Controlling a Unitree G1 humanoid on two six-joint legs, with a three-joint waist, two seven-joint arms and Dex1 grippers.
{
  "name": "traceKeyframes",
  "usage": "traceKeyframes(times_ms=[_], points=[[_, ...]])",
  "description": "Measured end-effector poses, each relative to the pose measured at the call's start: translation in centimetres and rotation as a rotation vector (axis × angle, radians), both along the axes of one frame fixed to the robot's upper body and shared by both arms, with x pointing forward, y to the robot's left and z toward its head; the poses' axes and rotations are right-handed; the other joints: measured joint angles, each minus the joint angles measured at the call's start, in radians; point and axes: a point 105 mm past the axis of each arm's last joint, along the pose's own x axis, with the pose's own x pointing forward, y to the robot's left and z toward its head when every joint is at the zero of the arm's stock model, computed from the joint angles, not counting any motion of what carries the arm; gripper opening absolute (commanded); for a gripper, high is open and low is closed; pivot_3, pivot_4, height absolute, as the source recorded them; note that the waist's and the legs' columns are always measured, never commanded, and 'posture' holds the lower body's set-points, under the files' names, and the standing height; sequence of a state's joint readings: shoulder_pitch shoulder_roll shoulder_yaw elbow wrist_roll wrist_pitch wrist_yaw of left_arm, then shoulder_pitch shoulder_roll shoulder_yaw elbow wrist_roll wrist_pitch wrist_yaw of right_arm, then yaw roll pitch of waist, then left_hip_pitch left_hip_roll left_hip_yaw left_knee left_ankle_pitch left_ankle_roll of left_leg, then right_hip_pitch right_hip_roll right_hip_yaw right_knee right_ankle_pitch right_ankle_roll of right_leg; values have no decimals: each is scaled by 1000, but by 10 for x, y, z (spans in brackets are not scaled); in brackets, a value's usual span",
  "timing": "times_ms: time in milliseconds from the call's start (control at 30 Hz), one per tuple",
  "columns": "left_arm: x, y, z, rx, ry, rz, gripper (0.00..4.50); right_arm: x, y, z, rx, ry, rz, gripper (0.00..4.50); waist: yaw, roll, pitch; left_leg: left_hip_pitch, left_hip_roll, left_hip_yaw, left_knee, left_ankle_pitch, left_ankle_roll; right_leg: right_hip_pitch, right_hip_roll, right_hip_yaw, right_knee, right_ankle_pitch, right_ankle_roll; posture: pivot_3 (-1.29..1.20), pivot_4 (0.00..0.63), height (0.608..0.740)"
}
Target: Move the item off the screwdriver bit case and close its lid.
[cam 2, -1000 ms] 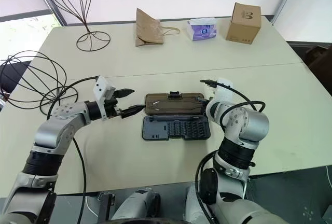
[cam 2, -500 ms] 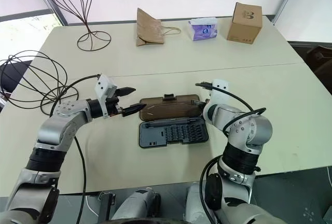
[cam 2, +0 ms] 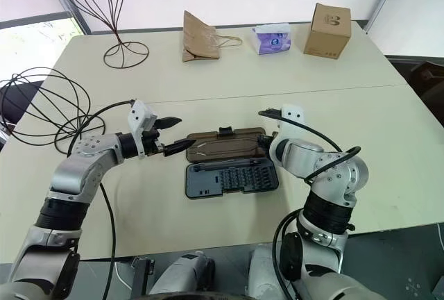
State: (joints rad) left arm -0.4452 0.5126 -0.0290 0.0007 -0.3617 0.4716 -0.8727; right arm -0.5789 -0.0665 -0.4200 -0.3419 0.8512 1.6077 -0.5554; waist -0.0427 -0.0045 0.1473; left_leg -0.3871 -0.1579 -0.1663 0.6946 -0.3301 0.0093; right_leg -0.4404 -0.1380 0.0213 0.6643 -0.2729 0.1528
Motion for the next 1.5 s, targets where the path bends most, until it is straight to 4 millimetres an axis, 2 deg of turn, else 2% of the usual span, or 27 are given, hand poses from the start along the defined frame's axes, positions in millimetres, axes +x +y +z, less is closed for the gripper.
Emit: traceKeyframes(times_ms=[33, 133, 200, 267, 333, 433, 500, 567, 633, 733, 800, 867, 967, 1100, 1300, 1400, 1500], points=[[0, 0, 0, 0, 0, 0, 4500, 0, -1, 0, -2, 2, -2, 4449, 0, 0, 0, 0, 0, 0, 0, 0, 0, 0, 0, 0, 0, 0, 0, 0, 150, 740], [0, 0, 0, 0, 0, -1, 4500, -1, -8, 3, -25, -4, 11, 4449, 1, 0, 0, 0, 0, 0, 0, 0, 0, 0, 0, 0, 0, 0, 0, 0, 150, 740], [0, 1, 0, 3, 0, 0, 4500, -3, -27, 13, -94, -33, 34, 4449, 6, 1, 1, -1, -1, 0, 0, 0, 0, 0, -1, 0, -2, 0, 0, 0, 150, 740], [-1, 7, 1, 10, 5, 8, 4500, -6, -58, 37, -188, -84, 34, 4449, 11, 1, 1, -2, -1, 0, 1, 0, 0, 0, -1, 0, -4, 0, 0, 0, 150, 740], [-1, 14, 6, -14, 16, 21, 4500, -5, -74, 70, -220, -158, 37, 4449, 8, 2, 1, -2, 0, 1, 1, 0, 0, 0, 0, 0, -7, 0, 0, 0, 150, 740], [-9, 8, 23, -94, 25, -23, 4500, 1, -83, 129, -256, -300, 45, 4449, 0, 2, 2, -3, 4, 3, -1, 0, 0, 1, 1, 0, -11, 0, 0, 0, 150, 740], [-17, -1, 36, -176, 47, -63, 3966, 2, -81, 154, -292, -377, 71, 4500, 1, 1, 1, -3, 6, 2, -2, 0, 0, 1, 2, 0, -13, 0, 0, 0, 150, 740], [-26, -11, 44, -226, 61, -106, 3187, 5, -71, 151, -301, -384, 132, 4500, 2, 0, 0, -3, 6, 2, -3, 0, 0, 1, 3, 0, -14, 0, 0, 0, 150, 740], [-44, -23, 47, -216, 72, -175, 2215, 10, -50, 127, -324, -368, 265, 4500, 1, 0, 0, -3, 5, 3, -3, 0, 0, 1, 2, 0, -14, 0, 0, 0, 150, 740], [-67, -34, 27, -121, 122, -252, 741, 24, -34, 106, -409, -436, 381, 4500, 2, 0, 0, -3, 5, 4, -3, 0, 0, 0, 3, 0, -14, 0, 0, 0, 150, 740], [-77, -35, 8, -44, 155, -277, 67, 35, -31, 99, -450, -504, 429, 4500, 5, 0, 0, -3, 5, 5, -2, 0, 0, 0, 3, 0, -14, 0, 0, 0, 150, 740], [-86, -33, -9, 61, 158, -313, 67, 42, -25, 96, -451, -567, 489, 4500, 6, 0, 0, -3, 5, 5, -2, 0, 0, 0, 3, 0, -14, 0, 0, 0, 150, 740], [-93, -34, -23, 116, 147, -352, 67, 47, -15, 89, -425, -610, 557, 4500, 10, 1, 1, -3, 5, 5, -2, 0, 0, 1, 3, 0, -15, 0, 0, 0, 150, 740], [-91, -27, -49, 167, 171, -339, 67, 53, -8, 68, -406, -575, 623, 4500, 24, 1, 1, -3, 5, 5, -2, 0, 0, 0, 3, 0, -15, 0, 0, 0, 150, 740], [-91, -26, -51, 260, 52, -397, 67, 49, -2, 48, -431, -491, 771, 4500, 32, 1, 1, -3, 5, 5, -2, 0, 0, 1, 3, -1, -15, 0, 0, 0, 150, 740], [-90, -25, -52, 264, 38, -399, 67, 52, -6, 34, -452, -385, 839, 4500, 30, 1, 1, -2, 5, 5, -2, 0, 0, 2, 3, 0, -15, 0, 0, 0, 150, 740], [-88, -26, -52, 263, 28, -398, 67, 59, -11, 29, -483, -315, 876, 4500, 30, 1, 1, -2, 5, 5, -2, 0, 0, 2, 3, -1, -15, 0, 0, 0, 150, 740]])
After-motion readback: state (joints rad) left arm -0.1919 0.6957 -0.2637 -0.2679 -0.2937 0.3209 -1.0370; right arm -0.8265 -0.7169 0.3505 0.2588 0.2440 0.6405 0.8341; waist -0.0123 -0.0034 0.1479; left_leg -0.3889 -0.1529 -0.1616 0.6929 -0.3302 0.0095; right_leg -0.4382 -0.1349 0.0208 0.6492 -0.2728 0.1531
